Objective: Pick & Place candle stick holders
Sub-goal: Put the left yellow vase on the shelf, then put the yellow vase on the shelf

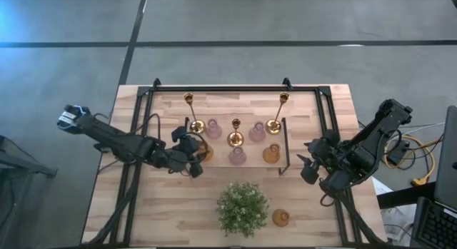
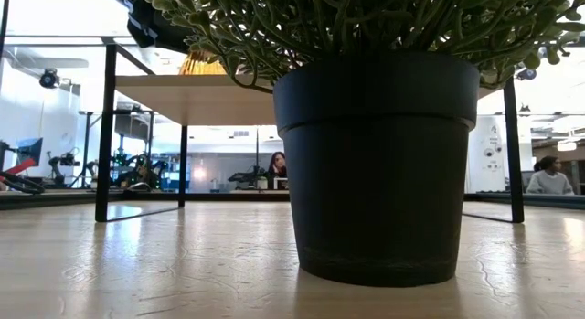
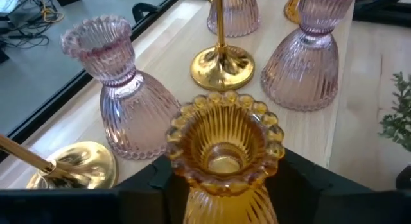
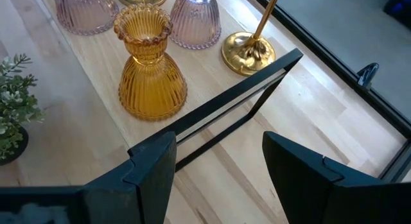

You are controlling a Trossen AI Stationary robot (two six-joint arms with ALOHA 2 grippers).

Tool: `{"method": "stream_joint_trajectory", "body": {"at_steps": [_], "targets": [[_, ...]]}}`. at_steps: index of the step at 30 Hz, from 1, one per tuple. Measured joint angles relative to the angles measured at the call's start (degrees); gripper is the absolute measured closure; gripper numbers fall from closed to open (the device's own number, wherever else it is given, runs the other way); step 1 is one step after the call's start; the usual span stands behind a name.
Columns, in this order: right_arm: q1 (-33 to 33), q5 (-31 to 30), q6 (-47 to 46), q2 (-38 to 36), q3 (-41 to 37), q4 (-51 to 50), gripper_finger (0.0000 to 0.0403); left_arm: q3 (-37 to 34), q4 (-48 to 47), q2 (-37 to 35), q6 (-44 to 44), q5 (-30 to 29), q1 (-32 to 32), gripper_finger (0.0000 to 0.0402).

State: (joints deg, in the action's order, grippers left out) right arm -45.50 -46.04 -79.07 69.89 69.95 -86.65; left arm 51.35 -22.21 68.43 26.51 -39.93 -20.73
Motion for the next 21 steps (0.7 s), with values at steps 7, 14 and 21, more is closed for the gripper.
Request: {"method": "stream_joint_trajectory", "body": {"at_steps": [7, 14, 21], "targets": [[0.0, 0.0, 0.0, 0.0, 0.0, 0.0, 0.0177, -0.1, 0.1, 0.0, -0.8, 0.2, 0.0, 0.0199], [0.0, 0.0, 0.0, 0.0, 0.0, 0.0, 0.0177, -0.1, 0.3, 0.0, -1.0, 1.7, 0.1, 0.0171], [0.0, 0.0, -0.2, 0.0, 0.0, 0.1, 0.0177, 0.3, -0.6, -0.4, -2.3, 2.4, 0.2, 0.0095]]}}
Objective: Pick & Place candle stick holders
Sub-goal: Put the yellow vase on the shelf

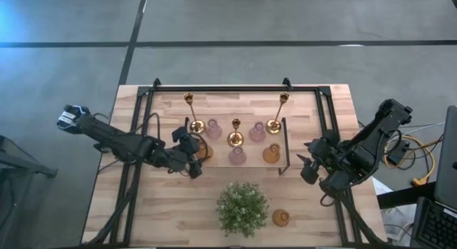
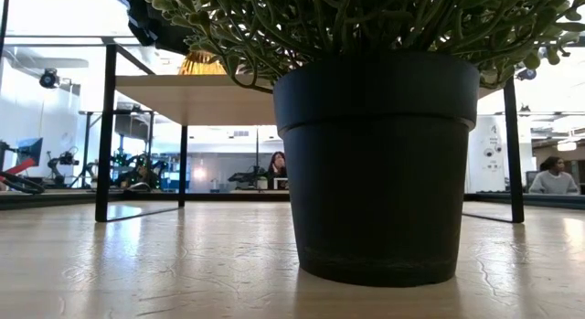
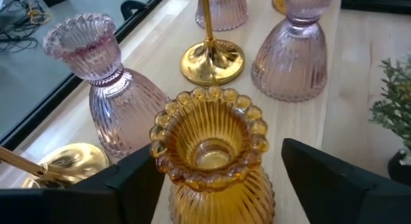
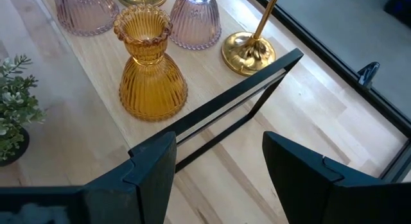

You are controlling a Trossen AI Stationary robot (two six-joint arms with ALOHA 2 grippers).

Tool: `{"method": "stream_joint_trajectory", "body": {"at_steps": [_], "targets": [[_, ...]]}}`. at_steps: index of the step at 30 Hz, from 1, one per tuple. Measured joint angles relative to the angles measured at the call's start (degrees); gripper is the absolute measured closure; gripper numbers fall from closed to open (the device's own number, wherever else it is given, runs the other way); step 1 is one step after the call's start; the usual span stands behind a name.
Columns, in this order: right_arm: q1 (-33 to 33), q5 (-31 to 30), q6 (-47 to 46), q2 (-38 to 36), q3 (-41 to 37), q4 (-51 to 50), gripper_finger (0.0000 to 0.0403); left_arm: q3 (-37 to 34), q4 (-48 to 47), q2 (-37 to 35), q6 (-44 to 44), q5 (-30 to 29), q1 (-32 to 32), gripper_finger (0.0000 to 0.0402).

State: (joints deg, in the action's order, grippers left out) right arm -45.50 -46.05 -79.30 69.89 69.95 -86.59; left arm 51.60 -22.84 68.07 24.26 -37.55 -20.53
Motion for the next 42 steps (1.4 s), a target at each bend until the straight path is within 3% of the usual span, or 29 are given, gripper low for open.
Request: {"method": "stream_joint_trajectory", "body": {"at_steps": [7, 14, 18, 20, 24, 31, 42], "targets": [[0.0, 0.2, -0.2, 0.0, 0.0, 0.2, 0.0177, 1.9, -4.8, -3.6, -1.0, 1.7, 0.0, 0.0074], [0.0, 3.0, -0.2, 0.0, 0.0, 0.5, 0.0177, 4.8, -15.1, -10.4, 6.4, 14.2, -0.6, 0.0074], [0.0, 6.0, 0.1, 0.0, 0.0, 2.2, 0.0177, 5.4, -21.2, -14.5, 9.9, 15.5, -3.6, 0.0073], [0.0, 8.6, 1.8, 0.1, 0.0, 4.6, 0.0177, 5.4, -24.3, -16.2, 12.8, 13.3, -6.1, 0.0073], [-1.6, 11.9, 6.0, 1.2, 0.0, 13.2, 0.0186, 4.5, -29.7, -19.1, 19.9, 3.0, -14.3, 0.0073], [-5.7, 15.9, 9.0, 5.2, 0.0, 25.2, 0.0213, 0.7, -30.3, -22.5, 27.7, -13.0, -27.1, 0.0073], [-10.5, 19.9, -6.4, 14.8, 0.0, 26.1, 0.0243, 0.2, -30.3, -22.8, 27.9, -14.0, -28.4, 0.0074]]}}
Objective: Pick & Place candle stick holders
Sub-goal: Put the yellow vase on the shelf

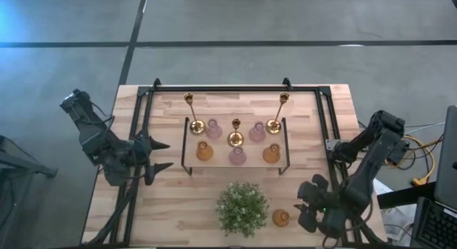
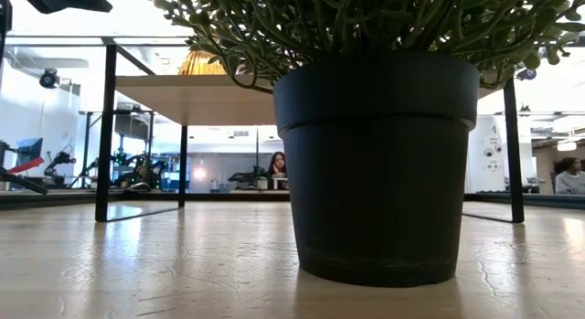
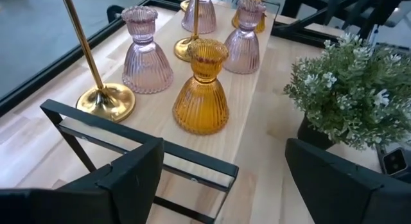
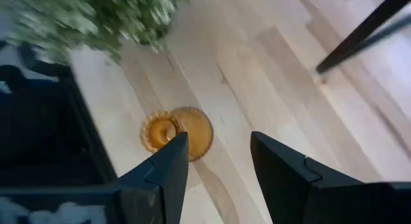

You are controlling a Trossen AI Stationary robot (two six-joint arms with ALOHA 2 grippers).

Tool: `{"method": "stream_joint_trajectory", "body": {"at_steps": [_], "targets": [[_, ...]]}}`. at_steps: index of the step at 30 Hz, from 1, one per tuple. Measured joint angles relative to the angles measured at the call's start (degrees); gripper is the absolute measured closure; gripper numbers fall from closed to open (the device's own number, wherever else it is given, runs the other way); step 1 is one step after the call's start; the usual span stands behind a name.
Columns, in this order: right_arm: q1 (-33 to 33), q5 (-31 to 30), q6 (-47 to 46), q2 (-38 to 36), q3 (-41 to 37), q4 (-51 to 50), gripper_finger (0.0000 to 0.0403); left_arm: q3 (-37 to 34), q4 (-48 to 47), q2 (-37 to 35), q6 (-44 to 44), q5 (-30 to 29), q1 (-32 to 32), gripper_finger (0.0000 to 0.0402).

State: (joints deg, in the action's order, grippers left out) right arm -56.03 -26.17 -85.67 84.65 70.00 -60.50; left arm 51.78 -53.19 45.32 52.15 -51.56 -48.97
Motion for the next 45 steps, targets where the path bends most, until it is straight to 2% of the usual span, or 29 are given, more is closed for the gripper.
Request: {"method": "stream_joint_trajectory", "body": {"at_steps": [6, 9, 11, 26, 34, 45], "targets": [[2.2, 8.4, -3.5, 5.6, 0.0, 1.2, 0.0241, -0.6, -0.4, -0.4, -0.9, 0.0, 0.1, 0.0074], [4.4, 14.0, -2.9, 7.3, 0.0, 2.9, 0.0243, -0.6, -0.4, -0.4, -1.0, 0.0, 0.1, 0.0074], [5.4, 15.6, -1.8, 7.9, 0.0, 4.0, 0.0245, -0.6, -0.5, -0.4, -1.0, 0.0, 0.1, 0.0074], [8.4, 15.7, -2.2, 8.0, 0.0, 7.2, 0.0250, -0.6, -0.6, -0.3, -2.5, 0.8, 0.1, 0.0074], [9.6, 18.3, -1.3, 9.3, 0.0, 9.2, 0.0245, -0.6, -0.9, -0.2, -2.5, 1.2, 0.1, 0.0074], [9.7, 19.8, -1.2, 9.5, 0.0, 12.2, 0.0261, -0.6, -0.9, -0.2, -2.5, 1.2, 0.1, 0.0074]]}}
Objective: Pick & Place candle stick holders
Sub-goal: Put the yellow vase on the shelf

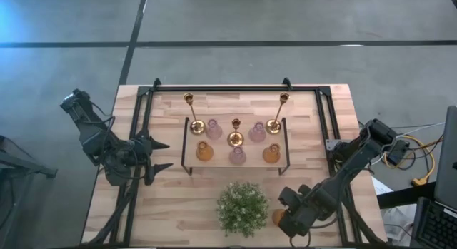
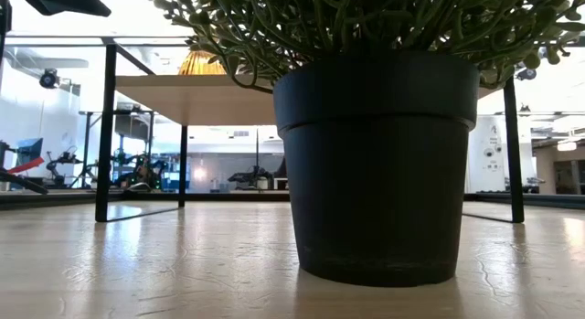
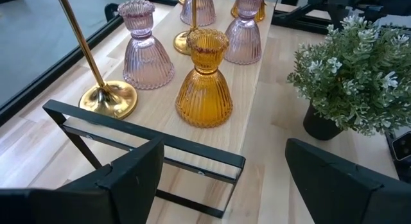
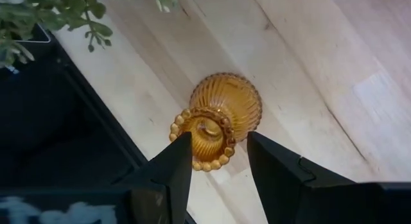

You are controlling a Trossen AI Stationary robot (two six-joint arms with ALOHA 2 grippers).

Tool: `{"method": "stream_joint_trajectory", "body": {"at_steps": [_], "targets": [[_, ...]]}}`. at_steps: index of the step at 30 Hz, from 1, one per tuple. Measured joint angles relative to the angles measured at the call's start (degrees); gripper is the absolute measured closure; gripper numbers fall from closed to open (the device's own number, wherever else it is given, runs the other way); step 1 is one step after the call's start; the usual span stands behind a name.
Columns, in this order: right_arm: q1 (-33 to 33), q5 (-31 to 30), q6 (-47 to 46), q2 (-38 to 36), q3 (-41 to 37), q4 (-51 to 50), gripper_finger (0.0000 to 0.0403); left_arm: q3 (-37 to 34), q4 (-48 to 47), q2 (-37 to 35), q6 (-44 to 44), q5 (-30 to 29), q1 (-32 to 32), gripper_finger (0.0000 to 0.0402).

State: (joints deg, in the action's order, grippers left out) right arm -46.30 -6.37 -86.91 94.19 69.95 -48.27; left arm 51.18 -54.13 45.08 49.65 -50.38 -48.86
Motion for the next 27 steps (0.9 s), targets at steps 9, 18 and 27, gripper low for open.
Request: {"method": "stream_joint_trajectory", "body": {"at_steps": [9, 18, 27], "targets": [[0.2, 1.5, 1.9, 3.8, 0.0, 0.6, 0.0272, 0.0, -0.2, 0.0, -0.1, 0.0, 0.0, 0.0074], [0.6, 5.0, 8.0, 4.5, 0.1, 1.0, 0.0375, 0.0, -0.5, 0.0, -0.1, 0.0, 0.0, 0.0074], [0.6, 7.6, 10.3, 2.5, -0.1, -5.2, 0.0379, 1.0, -0.6, -0.2, -0.2, 0.3, 0.0, 0.0074]]}}
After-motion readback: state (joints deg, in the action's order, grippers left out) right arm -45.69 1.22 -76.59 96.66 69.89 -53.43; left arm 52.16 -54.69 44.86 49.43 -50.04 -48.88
